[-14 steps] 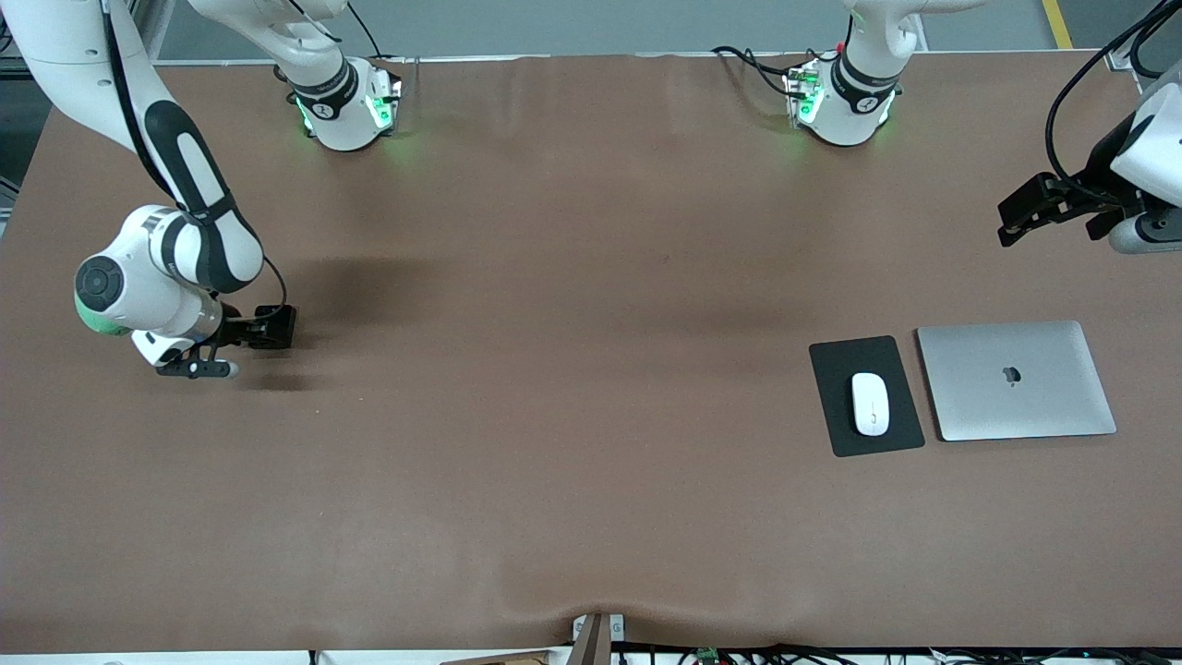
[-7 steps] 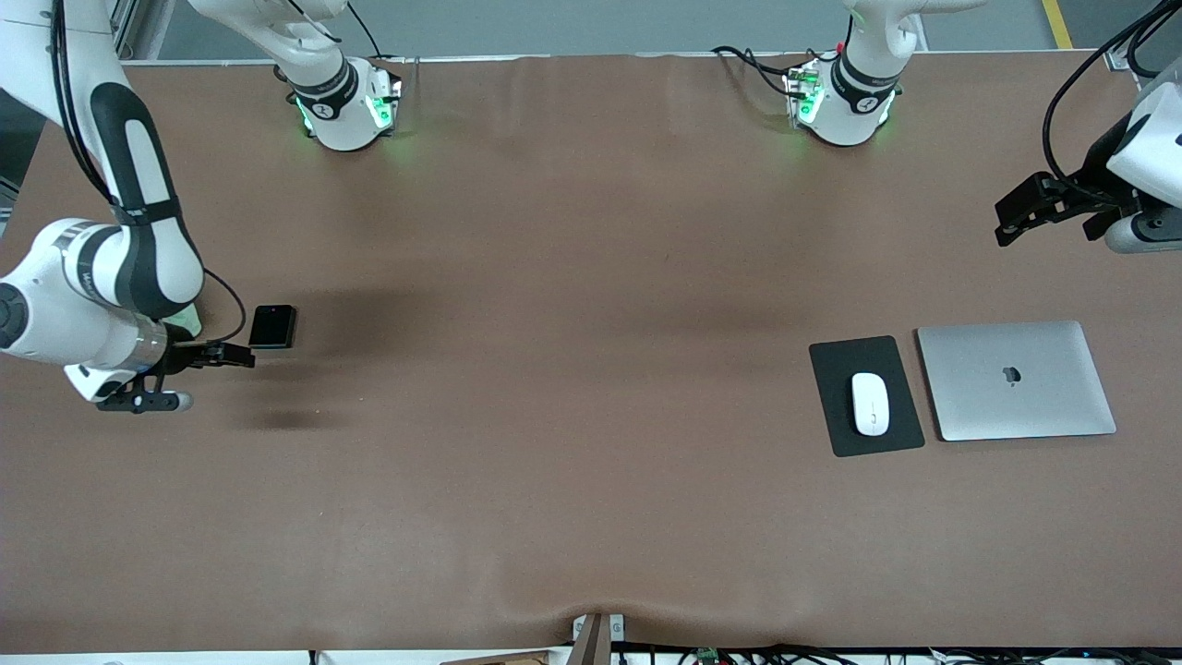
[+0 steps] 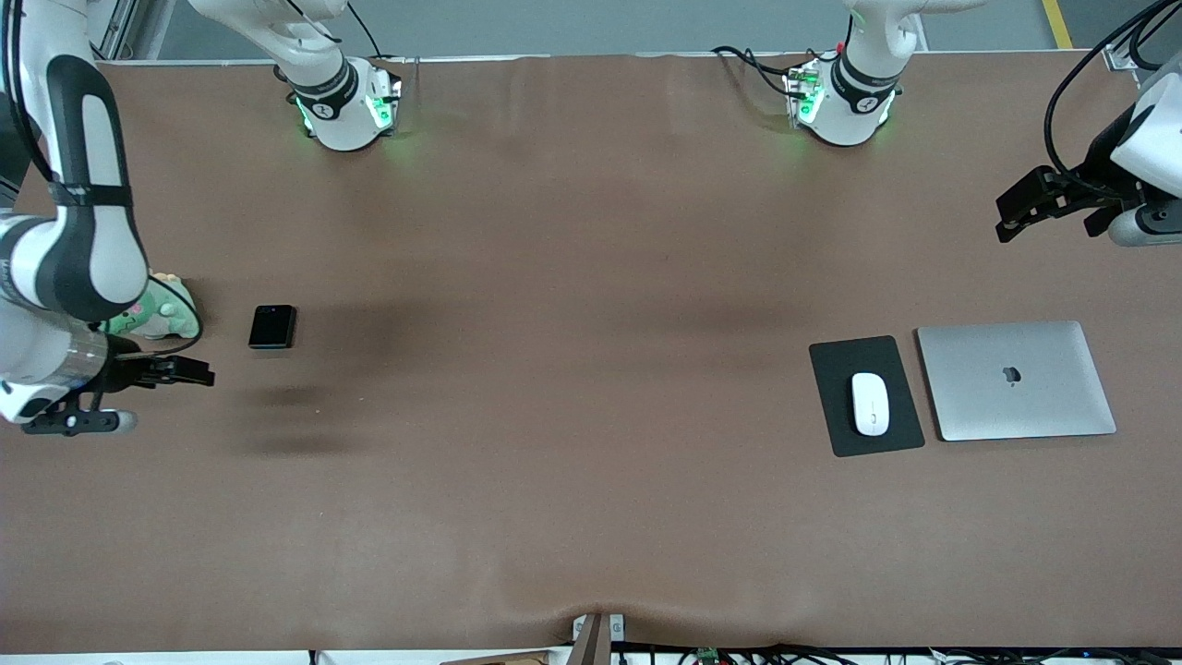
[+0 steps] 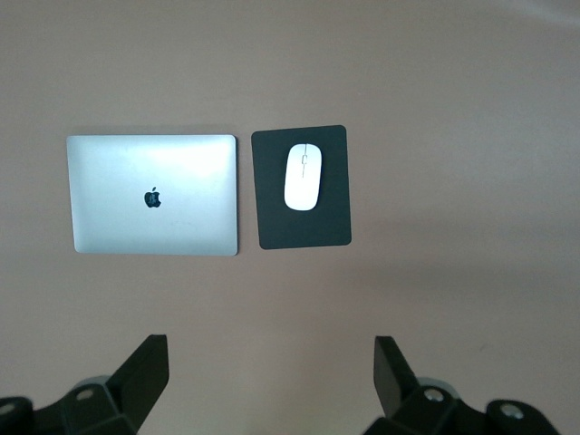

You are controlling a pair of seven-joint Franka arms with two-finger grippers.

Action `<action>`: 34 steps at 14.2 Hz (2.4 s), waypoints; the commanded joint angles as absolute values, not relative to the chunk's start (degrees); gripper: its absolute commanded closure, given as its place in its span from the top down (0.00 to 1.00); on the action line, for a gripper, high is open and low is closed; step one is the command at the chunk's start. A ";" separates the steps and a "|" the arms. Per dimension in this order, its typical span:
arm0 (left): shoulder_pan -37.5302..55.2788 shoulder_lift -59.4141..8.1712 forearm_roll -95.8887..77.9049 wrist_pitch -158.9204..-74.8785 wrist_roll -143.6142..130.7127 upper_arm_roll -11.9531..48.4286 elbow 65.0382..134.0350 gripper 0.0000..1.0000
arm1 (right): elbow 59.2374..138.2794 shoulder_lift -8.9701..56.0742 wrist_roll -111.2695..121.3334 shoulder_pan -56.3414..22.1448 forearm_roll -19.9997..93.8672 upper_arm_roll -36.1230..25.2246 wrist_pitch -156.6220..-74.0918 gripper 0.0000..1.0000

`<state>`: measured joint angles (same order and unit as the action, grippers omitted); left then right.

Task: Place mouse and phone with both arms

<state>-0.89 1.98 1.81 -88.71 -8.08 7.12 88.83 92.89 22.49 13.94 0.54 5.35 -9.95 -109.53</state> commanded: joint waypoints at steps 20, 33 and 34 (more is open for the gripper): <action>-0.97 5.36 0.44 -87.10 -3.16 6.42 89.38 1.00 | 83.92 3.97 11.78 -1.23 2.29 -8.61 -85.78 1.00; -0.79 4.84 0.18 -84.82 -5.36 6.94 89.47 1.00 | 88.94 -2.46 4.83 -0.70 1.50 -8.96 -84.73 1.00; -0.88 4.83 -0.87 -84.81 -5.80 6.94 89.47 1.00 | 88.95 -2.46 4.92 -0.70 1.41 -8.96 -84.73 1.00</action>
